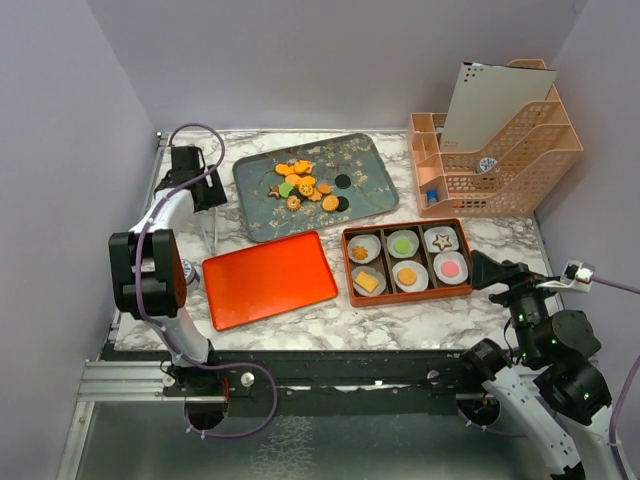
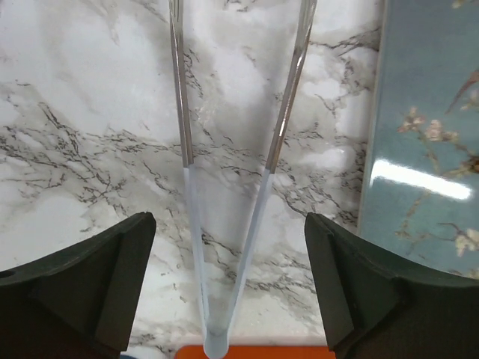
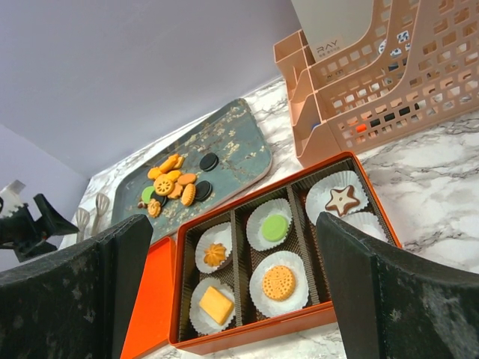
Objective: Pack the cookies
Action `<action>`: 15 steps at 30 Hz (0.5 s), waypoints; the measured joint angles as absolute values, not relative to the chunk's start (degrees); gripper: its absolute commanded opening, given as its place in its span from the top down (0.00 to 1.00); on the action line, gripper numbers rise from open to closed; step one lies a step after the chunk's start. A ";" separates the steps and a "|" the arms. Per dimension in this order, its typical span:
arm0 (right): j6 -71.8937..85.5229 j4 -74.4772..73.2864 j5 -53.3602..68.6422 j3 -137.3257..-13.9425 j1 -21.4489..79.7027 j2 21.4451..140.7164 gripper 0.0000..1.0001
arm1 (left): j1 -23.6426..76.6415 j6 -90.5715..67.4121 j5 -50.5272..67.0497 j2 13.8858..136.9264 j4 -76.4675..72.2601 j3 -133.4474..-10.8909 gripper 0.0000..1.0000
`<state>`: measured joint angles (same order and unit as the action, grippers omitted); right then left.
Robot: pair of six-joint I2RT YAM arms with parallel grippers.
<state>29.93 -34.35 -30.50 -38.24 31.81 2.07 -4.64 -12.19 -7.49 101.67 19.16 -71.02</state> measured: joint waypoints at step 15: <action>28.93 -34.33 -30.11 -38.24 31.81 4.99 0.00 | -0.54 -22.26 2.79 73.49 21.58 -57.84 0.19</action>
